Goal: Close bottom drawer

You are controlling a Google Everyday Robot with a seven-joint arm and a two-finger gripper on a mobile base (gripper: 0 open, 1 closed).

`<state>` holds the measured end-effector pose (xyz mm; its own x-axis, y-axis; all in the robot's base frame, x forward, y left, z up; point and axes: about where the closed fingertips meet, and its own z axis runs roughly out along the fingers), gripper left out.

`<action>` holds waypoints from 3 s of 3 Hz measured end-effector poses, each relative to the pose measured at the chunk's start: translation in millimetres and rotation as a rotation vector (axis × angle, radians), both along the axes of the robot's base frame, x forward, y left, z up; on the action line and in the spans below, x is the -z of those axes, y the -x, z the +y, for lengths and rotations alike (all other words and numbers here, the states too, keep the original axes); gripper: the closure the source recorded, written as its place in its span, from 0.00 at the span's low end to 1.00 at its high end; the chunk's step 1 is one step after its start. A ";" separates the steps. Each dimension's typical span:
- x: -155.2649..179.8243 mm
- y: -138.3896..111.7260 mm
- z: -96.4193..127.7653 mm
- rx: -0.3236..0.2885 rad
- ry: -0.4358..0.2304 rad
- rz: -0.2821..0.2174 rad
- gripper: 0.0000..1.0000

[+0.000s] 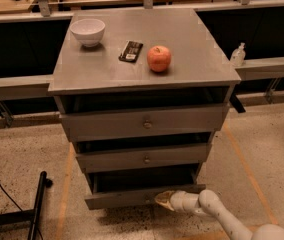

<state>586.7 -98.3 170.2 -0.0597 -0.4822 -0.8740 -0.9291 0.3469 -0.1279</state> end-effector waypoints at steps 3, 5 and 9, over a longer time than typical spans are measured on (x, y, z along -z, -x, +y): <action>-2.0 -12.3 -1.2 0.024 0.012 -0.012 1.00; -6.3 -30.7 0.9 0.048 0.024 -0.027 1.00; -17.1 -76.3 10.2 0.098 0.052 -0.054 1.00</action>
Offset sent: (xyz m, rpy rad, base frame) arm 0.0862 -0.0075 0.0143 -0.0803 -0.0776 -0.1573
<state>663.0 -88.1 187.3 -0.0622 -0.5210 -0.8513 -0.8826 0.4270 -0.1969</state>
